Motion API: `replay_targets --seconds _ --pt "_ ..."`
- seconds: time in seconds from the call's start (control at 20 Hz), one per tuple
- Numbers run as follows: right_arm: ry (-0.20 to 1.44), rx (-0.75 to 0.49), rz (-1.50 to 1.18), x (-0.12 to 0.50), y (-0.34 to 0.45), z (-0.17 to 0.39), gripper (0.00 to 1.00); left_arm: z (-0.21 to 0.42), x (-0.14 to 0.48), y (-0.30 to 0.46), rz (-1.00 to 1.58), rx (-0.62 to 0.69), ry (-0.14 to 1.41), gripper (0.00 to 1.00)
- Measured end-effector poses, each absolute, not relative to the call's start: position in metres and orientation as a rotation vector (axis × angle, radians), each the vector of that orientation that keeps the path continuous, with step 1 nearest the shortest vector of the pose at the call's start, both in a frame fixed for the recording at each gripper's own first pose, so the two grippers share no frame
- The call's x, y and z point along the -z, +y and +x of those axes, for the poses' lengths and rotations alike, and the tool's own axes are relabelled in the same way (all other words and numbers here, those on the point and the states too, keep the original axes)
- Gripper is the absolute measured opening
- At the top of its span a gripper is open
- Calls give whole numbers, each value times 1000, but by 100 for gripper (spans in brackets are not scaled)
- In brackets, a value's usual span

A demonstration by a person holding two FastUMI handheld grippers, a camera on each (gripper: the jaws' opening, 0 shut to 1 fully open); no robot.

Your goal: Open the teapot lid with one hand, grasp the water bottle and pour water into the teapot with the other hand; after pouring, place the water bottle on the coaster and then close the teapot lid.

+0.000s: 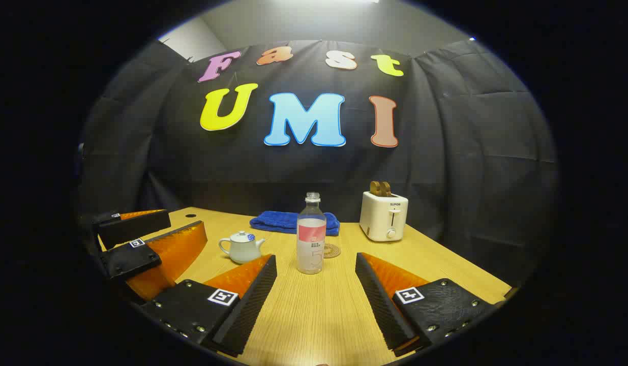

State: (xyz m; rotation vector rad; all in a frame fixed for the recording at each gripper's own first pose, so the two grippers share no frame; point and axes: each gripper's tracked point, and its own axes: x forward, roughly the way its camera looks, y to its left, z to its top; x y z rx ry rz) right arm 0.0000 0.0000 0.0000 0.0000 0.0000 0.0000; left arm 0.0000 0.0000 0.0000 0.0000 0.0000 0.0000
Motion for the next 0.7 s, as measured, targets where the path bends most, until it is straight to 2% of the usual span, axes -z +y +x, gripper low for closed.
replay_targets --seconds 0.7 --pt "-12 -16 -70 -7 14 -5 97 -9 -4 -1 0 -17 -8 100"
